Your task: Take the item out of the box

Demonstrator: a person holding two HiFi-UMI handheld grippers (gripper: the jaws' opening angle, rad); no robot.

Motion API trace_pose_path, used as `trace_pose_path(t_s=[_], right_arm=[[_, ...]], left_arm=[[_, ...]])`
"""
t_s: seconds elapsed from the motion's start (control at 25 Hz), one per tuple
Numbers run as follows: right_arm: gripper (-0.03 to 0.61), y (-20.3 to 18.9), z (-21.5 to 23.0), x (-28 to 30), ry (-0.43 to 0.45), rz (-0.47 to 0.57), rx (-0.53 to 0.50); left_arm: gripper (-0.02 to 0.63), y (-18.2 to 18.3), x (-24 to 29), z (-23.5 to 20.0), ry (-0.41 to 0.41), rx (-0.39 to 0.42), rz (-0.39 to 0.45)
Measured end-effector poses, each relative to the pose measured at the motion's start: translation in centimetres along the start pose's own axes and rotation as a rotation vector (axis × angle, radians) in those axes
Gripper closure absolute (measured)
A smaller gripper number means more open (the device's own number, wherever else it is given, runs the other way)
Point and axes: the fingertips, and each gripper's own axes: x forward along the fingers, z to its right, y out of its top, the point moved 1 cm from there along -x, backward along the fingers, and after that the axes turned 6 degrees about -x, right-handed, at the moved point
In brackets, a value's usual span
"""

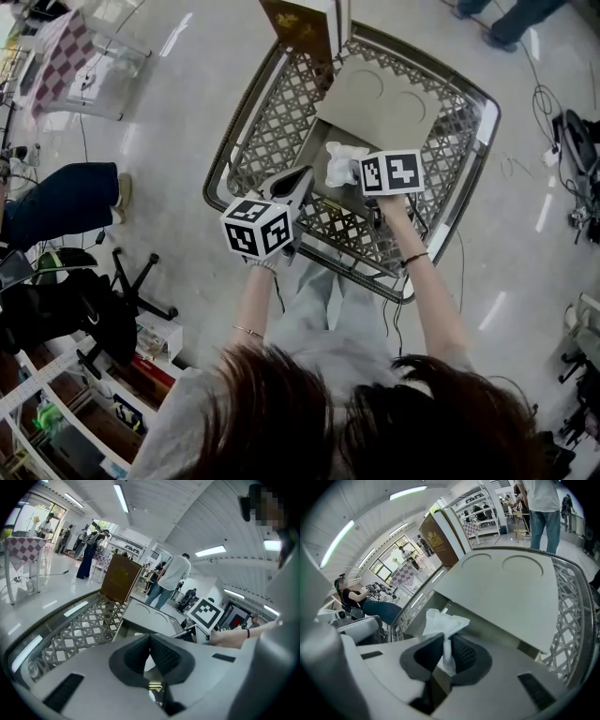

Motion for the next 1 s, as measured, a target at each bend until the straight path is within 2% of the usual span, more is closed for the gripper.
trace_pose_path(t_s=[0.64, 1.0], right_arm=[[0.514, 0.6, -2.6, -5.6, 0.027, 0.125, -0.018], [0.514, 2.0, -5.0, -11.7, 0.079, 0.287, -0.080]], left_arm=[[0.597, 2.2, -3.0, 2.1, -0.019, 0.006, 0.063], [0.597, 4.5, -6.2, 5.3, -0.051, 0.076, 0.126]])
